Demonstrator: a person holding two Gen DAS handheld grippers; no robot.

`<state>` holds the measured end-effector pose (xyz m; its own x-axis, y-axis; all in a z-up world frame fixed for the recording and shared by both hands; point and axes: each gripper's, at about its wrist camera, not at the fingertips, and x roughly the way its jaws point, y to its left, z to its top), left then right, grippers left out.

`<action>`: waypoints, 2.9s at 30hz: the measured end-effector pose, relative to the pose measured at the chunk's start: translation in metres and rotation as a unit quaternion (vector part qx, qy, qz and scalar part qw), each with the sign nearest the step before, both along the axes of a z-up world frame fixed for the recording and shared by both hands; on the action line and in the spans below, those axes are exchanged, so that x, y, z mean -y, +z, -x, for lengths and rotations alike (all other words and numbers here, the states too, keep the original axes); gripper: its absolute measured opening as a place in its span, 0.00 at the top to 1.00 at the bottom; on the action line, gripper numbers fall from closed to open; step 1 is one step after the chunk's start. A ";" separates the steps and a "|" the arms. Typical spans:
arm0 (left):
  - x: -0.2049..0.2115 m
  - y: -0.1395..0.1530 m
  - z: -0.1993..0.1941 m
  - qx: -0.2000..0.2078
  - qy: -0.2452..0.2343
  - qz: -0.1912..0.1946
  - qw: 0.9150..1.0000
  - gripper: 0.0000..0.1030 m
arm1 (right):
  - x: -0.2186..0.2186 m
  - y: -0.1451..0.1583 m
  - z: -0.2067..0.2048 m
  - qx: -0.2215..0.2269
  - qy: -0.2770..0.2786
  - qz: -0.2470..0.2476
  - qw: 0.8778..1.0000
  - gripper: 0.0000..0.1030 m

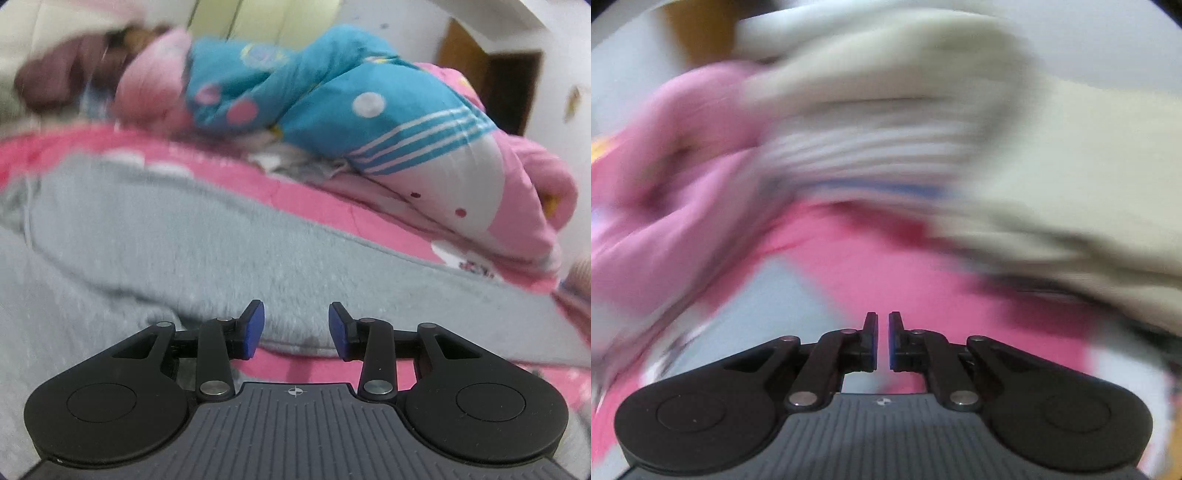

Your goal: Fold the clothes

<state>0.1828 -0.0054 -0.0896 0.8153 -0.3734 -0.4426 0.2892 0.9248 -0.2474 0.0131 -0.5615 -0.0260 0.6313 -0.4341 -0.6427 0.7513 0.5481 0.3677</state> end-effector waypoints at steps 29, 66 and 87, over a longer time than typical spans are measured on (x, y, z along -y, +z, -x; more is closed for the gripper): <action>-0.006 -0.005 -0.019 -0.060 0.019 -0.002 0.998 0.63 | -0.308 -0.052 -0.227 -0.056 0.479 0.140 0.865 0.69; -0.073 0.004 -0.036 -0.106 0.113 0.092 0.984 0.63 | -0.411 -0.057 -0.215 0.002 0.666 0.139 0.733 0.72; -0.066 0.062 0.050 -0.009 -0.019 0.095 0.995 0.52 | -0.313 0.055 0.017 0.119 0.449 0.142 0.874 0.10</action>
<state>0.1327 0.0609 -0.0273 0.7915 -0.4818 -0.3762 0.3161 0.8493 -0.4227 -0.0043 -0.2483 0.0286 0.9003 0.1856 -0.3937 -0.1088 0.9718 0.2092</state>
